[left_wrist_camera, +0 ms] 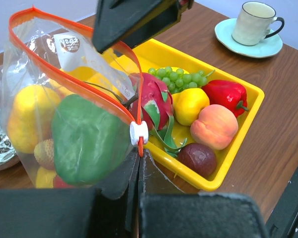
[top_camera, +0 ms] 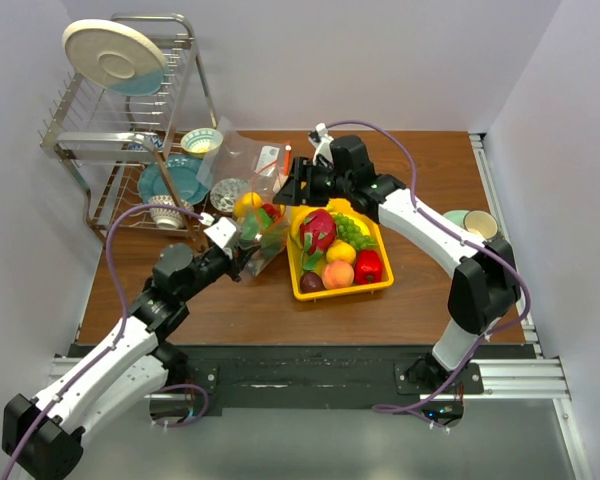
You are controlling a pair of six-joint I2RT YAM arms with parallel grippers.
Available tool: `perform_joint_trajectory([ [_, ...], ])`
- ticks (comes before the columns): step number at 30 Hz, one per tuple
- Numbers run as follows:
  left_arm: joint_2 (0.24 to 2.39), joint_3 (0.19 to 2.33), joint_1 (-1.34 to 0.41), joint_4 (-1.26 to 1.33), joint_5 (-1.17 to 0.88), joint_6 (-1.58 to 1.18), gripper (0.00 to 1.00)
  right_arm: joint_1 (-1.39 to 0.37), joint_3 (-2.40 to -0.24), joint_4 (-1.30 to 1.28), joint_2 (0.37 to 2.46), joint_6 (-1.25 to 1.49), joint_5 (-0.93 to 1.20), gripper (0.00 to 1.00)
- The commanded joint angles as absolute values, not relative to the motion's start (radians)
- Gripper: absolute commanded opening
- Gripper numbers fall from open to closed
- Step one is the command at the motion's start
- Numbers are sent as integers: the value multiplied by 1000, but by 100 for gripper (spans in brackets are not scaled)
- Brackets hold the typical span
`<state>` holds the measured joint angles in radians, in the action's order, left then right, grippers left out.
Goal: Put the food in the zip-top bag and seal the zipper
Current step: Zip the zipper food storage bag at the center of the board.
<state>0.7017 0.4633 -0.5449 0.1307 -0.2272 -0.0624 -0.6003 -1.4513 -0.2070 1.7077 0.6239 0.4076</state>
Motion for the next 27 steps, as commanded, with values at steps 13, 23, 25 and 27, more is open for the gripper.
perform_joint_trajectory([
  [13, 658, 499, -549, 104, -199, -34, 0, -798, -1612, -632, 1562, 416, 261, 59],
  [23, 652, 480, -548, 135, -196, -35, 0, -905, -1379, -480, 1430, 1113, -81, 57],
  [25, 655, 480, -548, 135, -195, -31, 0, -908, -1368, -497, 1428, 1178, -107, 57],
  [27, 658, 480, -549, 137, -192, -26, 0, -914, -1350, -473, 1427, 1236, -109, 57],
])
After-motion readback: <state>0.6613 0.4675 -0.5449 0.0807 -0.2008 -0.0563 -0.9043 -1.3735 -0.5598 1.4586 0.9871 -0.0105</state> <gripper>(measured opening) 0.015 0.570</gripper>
